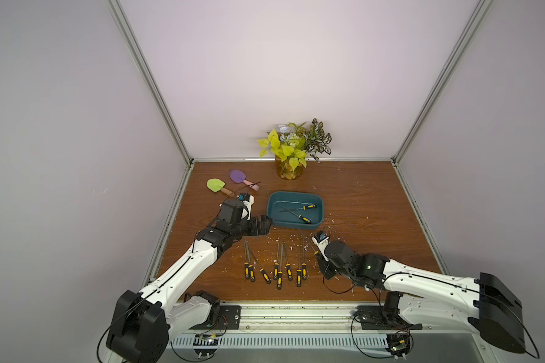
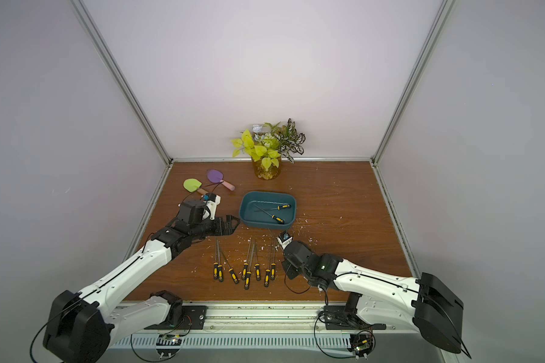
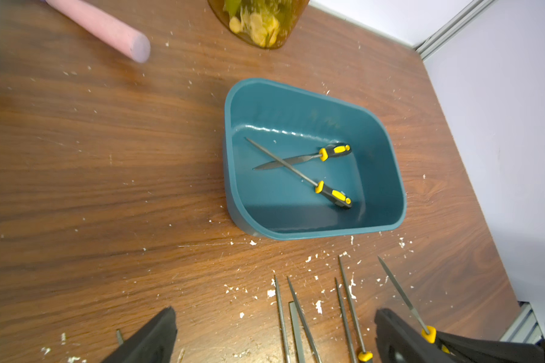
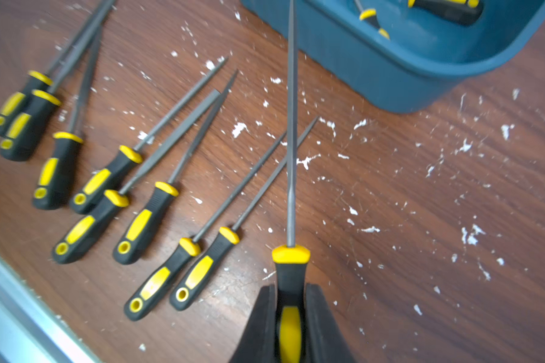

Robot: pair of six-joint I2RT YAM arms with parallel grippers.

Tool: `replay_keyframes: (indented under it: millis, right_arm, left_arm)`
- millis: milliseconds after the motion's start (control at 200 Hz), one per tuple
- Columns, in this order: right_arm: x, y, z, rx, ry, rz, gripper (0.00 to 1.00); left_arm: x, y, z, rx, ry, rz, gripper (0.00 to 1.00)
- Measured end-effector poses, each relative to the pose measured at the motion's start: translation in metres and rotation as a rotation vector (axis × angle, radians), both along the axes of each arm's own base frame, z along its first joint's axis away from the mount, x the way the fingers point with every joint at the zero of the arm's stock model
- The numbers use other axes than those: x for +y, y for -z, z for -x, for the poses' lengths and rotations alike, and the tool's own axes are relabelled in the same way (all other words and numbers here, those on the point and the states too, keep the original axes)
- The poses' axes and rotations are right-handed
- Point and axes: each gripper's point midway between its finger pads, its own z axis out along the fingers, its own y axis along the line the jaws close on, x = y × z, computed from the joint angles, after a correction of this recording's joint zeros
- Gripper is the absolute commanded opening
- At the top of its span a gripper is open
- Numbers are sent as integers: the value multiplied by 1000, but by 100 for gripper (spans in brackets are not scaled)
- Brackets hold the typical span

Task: Put the file tool into the storage box
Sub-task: Pick up the file tool from the center of the board, then place the file tool in the storage box.

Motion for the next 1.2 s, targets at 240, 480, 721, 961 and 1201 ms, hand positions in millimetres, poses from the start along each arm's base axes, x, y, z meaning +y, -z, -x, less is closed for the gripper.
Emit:
replay_keyframes:
  millis: [240,480,721,961,1201]
  right_arm:
    - [7,-30,3,-64,-83,-64,1]
    - [34,-88,-39,-205,-113,-63,0]
    - [29,-74,-117,-261,-119,52,0]
    - [38,-38,-167,-229,-232,143,0]
    - [44,-9,-180,-226,-359,230,0]
  left_arm:
    - [-11,-77,-9,-155,-12,24,100]
    - [-29,-113,-32,-222,7,66,100]
    - [-29,-102,-62,-208,5,65,100]
    - [-1,-78,-74,-198,-52,64,100]
    - [-8,-46,-75,-125,-15,52,100]
